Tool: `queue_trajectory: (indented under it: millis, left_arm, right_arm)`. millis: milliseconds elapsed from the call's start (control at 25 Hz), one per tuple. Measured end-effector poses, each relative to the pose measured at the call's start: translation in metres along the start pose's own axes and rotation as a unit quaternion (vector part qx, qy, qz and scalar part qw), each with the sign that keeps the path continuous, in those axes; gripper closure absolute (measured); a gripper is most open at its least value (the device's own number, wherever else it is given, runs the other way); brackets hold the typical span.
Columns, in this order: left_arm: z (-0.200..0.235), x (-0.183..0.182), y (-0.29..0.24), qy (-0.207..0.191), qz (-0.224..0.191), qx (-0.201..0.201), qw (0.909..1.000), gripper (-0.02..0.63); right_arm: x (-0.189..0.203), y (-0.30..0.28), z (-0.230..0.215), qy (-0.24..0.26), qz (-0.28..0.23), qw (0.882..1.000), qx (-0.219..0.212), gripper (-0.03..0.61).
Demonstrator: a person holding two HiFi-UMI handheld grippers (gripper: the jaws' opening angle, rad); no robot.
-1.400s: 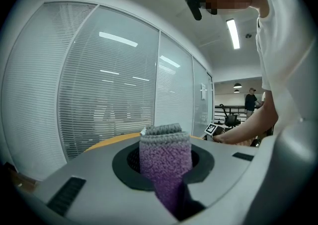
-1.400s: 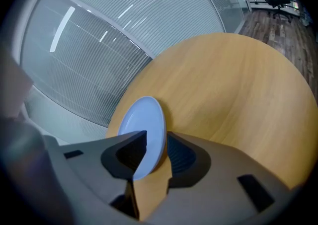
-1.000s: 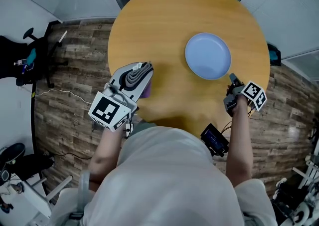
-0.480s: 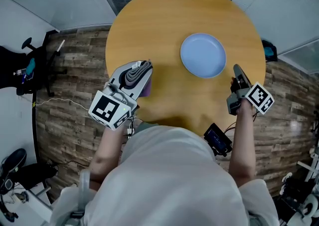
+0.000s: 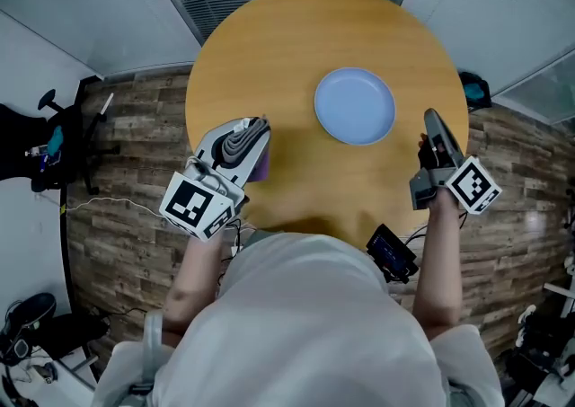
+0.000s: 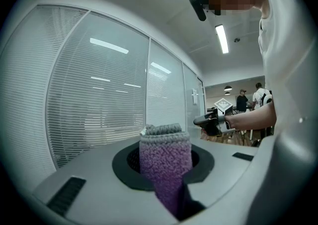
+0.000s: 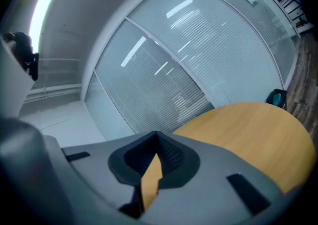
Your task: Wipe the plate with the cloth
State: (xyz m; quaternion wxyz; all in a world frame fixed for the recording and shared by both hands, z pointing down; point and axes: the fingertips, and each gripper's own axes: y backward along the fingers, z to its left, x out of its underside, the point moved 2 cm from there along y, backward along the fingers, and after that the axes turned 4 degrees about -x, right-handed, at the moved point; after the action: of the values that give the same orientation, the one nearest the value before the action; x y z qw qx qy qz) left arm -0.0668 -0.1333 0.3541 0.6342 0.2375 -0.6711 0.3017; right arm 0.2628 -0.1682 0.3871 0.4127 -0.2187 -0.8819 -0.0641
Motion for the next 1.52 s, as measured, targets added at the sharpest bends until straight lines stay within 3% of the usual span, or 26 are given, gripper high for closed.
queue_trajectory:
  millis: [320,600,880,1240,1520]
  left_arm:
    - [-0.001,0.001,0.004,0.002,-0.001,-0.002,1.0,0.532]
    - [-0.012,-0.005,0.005,0.007,-0.01,-0.006,0.9999,0.532]
    - [-0.009,-0.017,0.003,-0.021,-0.025,-0.037,0.9988,0.532]
    - [-0.002,-0.03,0.009,-0.028,-0.048,-0.065,0.9964,0.532]
    - [0.0,-0.029,0.008,-0.024,-0.049,-0.064,0.9965,0.532]
  right_arm:
    - [-0.023,0.017,0.038,0.034,-0.038,0.998,-0.039,0.558]
    - [-0.043,0.051,0.06,0.128,-0.056,0.99,-0.012,0.558]
    - [-0.045,0.065,0.082,0.184,-0.067,0.981,0.009,0.558]
    - [-0.042,0.073,0.098,0.244,-0.071,0.966,0.038,0.559]
    - [-0.036,0.069,0.102,0.261,-0.061,0.963,0.038,0.56]
